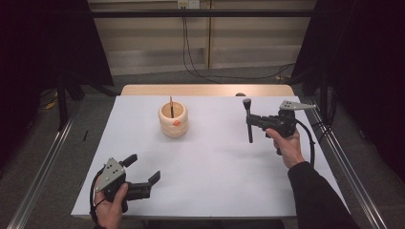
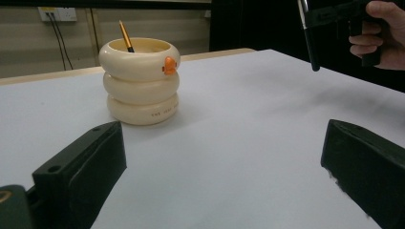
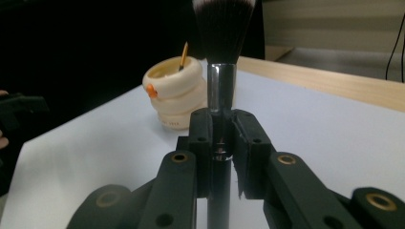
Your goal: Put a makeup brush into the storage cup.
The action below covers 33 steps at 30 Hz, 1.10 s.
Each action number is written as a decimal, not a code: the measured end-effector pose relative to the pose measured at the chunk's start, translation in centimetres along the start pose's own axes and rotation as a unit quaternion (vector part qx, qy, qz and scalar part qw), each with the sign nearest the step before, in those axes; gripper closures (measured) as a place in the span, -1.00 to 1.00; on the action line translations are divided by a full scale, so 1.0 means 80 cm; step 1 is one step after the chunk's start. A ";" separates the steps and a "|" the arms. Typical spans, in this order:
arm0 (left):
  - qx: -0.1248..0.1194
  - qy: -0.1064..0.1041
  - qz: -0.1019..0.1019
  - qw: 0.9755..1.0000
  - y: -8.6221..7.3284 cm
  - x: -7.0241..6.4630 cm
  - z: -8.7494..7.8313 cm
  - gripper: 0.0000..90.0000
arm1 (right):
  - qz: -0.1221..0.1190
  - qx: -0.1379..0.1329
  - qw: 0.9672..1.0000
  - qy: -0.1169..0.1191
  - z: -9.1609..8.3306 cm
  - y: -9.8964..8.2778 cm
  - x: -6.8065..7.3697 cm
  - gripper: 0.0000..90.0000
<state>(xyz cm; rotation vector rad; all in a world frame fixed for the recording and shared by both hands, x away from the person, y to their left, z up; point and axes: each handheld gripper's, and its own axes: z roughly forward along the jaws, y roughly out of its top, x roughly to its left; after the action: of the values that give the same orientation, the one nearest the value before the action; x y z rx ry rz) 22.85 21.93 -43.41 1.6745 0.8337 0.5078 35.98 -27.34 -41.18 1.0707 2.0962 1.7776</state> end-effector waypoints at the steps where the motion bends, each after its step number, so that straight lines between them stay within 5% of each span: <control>1: 0.000 0.000 0.000 1.000 0.000 0.000 0.000 -0.97 | 0.001 -0.005 1.000 0.007 -0.001 0.000 0.001 0.75; 19: 0.002 -0.004 -0.001 1.000 0.001 -0.002 0.004 -0.97 | -0.016 -0.047 0.998 0.027 -0.015 0.008 0.018 0.75; 33: -0.011 -0.012 -0.009 1.000 0.013 -0.010 0.015 -0.96 | -0.040 -0.039 0.997 0.055 -0.006 0.010 0.039 0.75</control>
<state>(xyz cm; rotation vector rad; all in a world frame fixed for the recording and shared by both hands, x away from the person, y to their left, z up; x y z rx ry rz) 23.44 20.40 -42.65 1.6490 0.8233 0.4811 33.82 -25.74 -39.41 0.8767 2.0789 1.9033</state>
